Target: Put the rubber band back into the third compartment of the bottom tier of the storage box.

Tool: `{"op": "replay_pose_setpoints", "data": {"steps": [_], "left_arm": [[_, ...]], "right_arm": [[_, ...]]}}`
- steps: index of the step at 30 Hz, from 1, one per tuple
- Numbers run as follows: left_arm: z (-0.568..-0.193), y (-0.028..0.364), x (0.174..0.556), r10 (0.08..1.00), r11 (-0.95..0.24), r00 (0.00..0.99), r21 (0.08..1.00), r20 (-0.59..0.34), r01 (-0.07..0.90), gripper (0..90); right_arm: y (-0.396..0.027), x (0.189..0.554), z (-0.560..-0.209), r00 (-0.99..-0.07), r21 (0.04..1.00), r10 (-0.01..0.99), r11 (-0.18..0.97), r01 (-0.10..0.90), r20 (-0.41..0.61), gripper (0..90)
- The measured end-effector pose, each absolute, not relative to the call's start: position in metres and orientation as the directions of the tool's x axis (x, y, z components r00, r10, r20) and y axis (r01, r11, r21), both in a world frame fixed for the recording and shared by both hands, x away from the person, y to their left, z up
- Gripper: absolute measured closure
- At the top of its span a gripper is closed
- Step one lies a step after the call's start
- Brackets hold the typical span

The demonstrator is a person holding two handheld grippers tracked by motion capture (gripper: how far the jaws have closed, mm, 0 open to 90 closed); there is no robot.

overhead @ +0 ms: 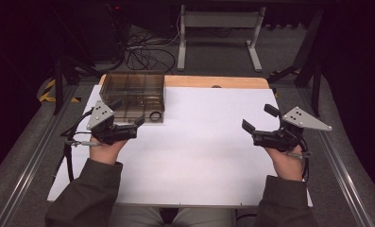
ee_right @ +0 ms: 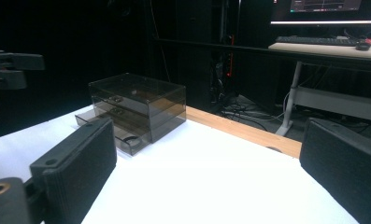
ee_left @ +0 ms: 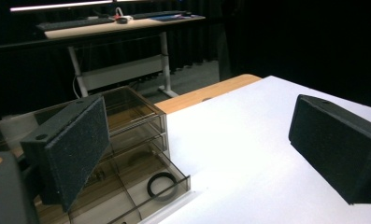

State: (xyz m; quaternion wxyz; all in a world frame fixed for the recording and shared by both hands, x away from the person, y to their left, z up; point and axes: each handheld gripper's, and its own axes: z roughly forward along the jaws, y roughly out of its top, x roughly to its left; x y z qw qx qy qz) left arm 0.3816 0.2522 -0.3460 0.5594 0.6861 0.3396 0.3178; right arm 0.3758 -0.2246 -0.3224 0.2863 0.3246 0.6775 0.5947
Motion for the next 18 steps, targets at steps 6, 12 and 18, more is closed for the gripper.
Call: {"op": "replay_pose_setpoints", "data": {"steps": [6,12,18], "left_arm": [[-0.340,0.256,0.370,0.813,-0.121,0.581,0.989,0.051,0.083,5.5],[-0.339,0.259,0.361,0.804,-0.114,0.593,0.991,0.051,0.070,4.8],[-0.339,0.266,0.355,0.801,-0.105,0.596,0.992,0.045,0.066,4.6]], "right_arm": [[-0.222,0.376,-0.323,-0.626,0.991,0.780,0.090,0.099,-0.009,4.5],[-0.221,0.378,-0.325,-0.624,0.991,0.781,0.087,0.103,-0.004,4.2],[-0.220,0.378,-0.327,-0.620,0.990,0.784,0.094,0.104,-0.010,4.1]]}}
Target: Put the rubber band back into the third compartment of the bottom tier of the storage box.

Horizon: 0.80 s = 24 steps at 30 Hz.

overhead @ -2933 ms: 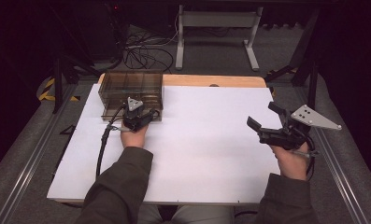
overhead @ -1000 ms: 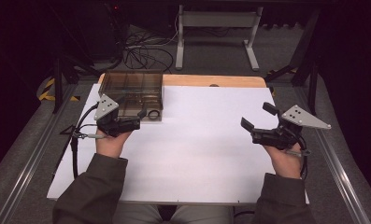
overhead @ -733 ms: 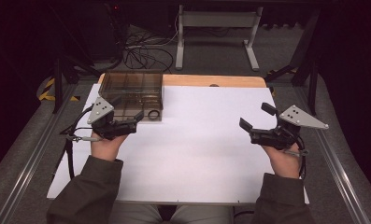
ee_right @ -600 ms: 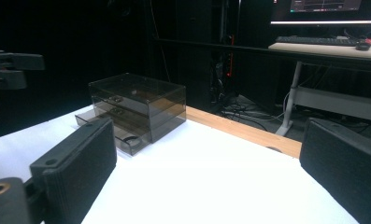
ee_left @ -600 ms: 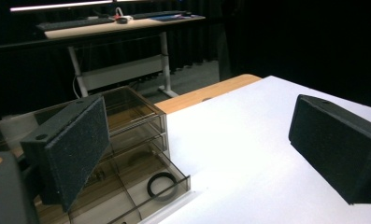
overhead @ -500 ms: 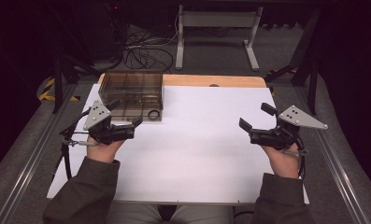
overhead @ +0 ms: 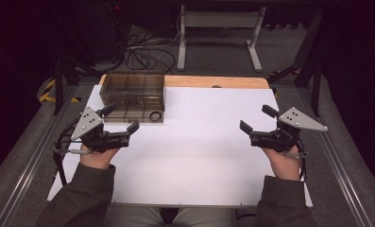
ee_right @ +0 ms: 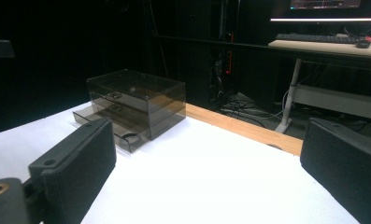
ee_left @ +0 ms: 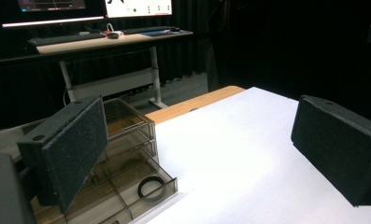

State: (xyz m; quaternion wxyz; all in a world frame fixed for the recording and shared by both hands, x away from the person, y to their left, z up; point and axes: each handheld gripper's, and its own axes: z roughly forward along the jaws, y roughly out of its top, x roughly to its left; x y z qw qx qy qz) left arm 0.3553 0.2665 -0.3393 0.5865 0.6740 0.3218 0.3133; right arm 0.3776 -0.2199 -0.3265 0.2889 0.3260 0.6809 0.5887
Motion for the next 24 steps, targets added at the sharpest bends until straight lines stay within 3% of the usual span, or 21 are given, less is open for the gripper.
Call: {"op": "replay_pose_setpoints", "data": {"steps": [24], "left_arm": [[-0.338,0.283,0.345,0.780,-0.096,0.624,0.994,0.041,0.056,4.7]], "right_arm": [[-0.218,0.378,-0.330,-0.615,0.989,0.789,0.100,0.107,-0.014,4.0]]}}
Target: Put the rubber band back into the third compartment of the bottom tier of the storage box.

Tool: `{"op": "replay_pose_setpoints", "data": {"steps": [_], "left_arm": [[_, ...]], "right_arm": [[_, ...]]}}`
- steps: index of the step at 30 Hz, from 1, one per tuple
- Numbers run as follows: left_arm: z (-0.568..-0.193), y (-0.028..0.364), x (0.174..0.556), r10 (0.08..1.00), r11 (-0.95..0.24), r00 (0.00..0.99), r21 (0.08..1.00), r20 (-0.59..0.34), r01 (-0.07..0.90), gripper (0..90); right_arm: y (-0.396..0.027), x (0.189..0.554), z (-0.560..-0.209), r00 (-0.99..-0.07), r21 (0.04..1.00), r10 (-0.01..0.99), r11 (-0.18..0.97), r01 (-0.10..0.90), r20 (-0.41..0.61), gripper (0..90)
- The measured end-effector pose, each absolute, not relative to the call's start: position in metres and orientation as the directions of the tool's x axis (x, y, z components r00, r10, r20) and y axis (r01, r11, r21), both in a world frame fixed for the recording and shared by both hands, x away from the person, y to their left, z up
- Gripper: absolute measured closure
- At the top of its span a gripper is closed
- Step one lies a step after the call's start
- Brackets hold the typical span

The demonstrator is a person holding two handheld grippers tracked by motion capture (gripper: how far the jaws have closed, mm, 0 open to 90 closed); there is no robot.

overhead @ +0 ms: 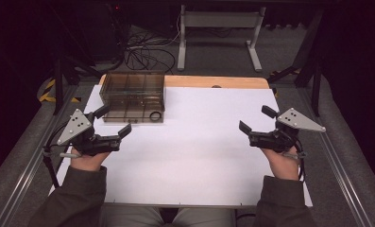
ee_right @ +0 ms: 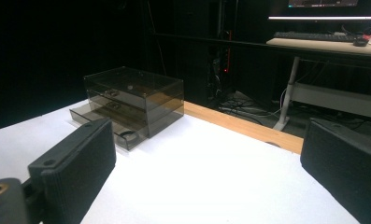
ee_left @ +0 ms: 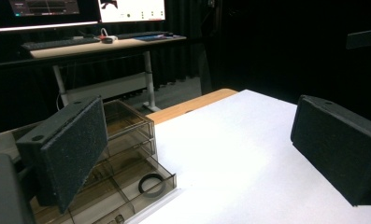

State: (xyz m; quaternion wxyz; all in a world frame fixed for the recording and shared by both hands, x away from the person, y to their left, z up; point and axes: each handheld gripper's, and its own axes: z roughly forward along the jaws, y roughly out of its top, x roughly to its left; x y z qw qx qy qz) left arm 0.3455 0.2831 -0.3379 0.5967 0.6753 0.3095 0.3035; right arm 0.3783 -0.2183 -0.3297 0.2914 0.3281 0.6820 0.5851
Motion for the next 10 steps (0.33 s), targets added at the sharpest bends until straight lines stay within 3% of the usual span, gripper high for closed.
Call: {"op": "replay_pose_setpoints", "data": {"steps": [10], "left_arm": [[-0.3400,0.2841,0.3479,0.777,-0.108,0.629,0.992,0.042,0.068,4.9]], "right_arm": [[-0.2174,0.3787,-0.3302,-0.615,0.989,0.788,0.105,0.108,-0.017,4.0]]}}
